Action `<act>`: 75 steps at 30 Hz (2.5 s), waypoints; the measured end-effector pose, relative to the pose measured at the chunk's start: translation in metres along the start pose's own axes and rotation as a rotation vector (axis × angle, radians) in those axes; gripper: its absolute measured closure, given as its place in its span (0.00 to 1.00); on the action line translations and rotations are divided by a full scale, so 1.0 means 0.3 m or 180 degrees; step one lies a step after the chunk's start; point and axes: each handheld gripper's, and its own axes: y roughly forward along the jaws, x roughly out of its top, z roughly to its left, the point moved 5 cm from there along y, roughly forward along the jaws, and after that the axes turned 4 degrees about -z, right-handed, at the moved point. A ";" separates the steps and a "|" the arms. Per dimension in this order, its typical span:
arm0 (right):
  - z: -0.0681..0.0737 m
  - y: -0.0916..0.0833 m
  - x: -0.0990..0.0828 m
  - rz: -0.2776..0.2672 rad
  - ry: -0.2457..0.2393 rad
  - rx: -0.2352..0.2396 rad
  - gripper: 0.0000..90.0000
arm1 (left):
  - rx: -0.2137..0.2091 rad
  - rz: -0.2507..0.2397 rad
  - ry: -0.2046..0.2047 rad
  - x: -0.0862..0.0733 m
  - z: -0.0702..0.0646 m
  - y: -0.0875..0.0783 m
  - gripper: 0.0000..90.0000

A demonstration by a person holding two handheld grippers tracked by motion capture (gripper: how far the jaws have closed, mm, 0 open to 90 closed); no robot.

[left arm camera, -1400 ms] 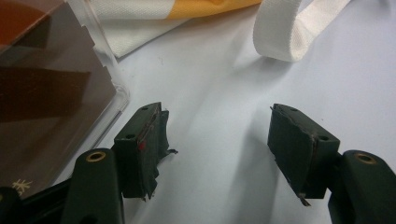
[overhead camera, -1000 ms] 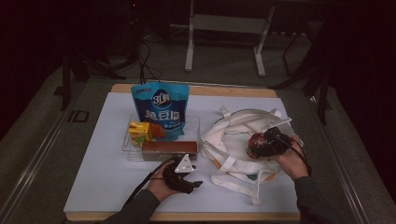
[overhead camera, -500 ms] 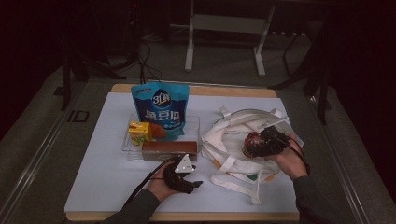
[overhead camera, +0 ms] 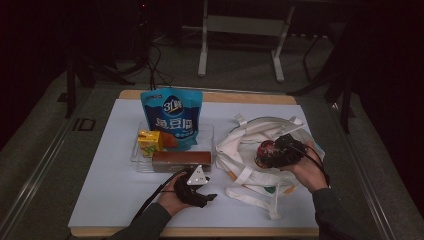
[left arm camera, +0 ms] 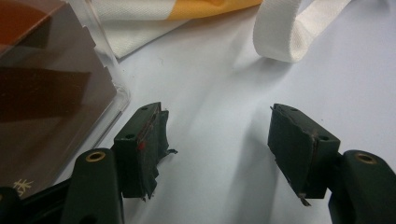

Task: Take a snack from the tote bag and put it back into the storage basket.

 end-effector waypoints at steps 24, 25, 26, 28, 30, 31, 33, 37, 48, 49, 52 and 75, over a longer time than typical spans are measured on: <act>0.056 -0.021 0.054 -0.0044 -0.0149 0.0105 0.28 | 0.0007 -0.0076 -0.0028 0.001 0.001 -0.007 0.40; 0.058 -0.022 0.056 -0.0047 -0.0159 0.0114 0.28 | 0.0006 -0.0078 -0.0028 0.001 0.001 -0.007 0.40; 0.059 -0.024 0.059 -0.0043 -0.0165 0.0113 0.28 | 0.0007 -0.0077 -0.0025 0.001 0.002 -0.008 0.40; 0.062 -0.026 0.064 -0.0050 -0.0176 0.0118 0.28 | 0.0006 -0.0079 -0.0027 0.001 0.002 -0.008 0.40; 0.066 -0.028 0.069 -0.0044 -0.0186 0.0125 0.28 | 0.0006 -0.0085 -0.0033 0.001 0.002 -0.008 0.40; 0.068 -0.028 0.071 -0.0041 -0.0194 0.0134 0.28 | 0.0007 -0.0087 -0.0035 0.001 0.002 -0.008 0.40; 0.071 -0.028 0.076 -0.0039 -0.0212 0.0130 0.28 | 0.0008 -0.0087 -0.0034 0.001 0.001 -0.008 0.40; 0.077 -0.034 0.087 -0.0057 -0.0221 0.0154 0.28 | 0.0003 -0.0086 -0.0037 0.001 0.002 -0.008 0.40; 0.099 -0.055 0.112 -0.0137 -0.0265 0.0218 0.28 | 0.0008 -0.0089 -0.0036 0.001 0.001 -0.008 0.40; 0.101 -0.056 0.115 -0.0141 -0.0280 0.0220 0.28 | 0.0009 -0.0091 -0.0036 0.001 0.001 -0.008 0.40; 0.110 -0.060 0.122 -0.0148 -0.0299 0.0229 0.28 | 0.0009 -0.0092 -0.0039 0.001 0.001 -0.008 0.40; 0.173 -0.068 0.175 -0.0201 -0.0408 0.0354 0.28 | 0.0001 -0.0088 -0.0032 0.001 0.000 -0.008 0.40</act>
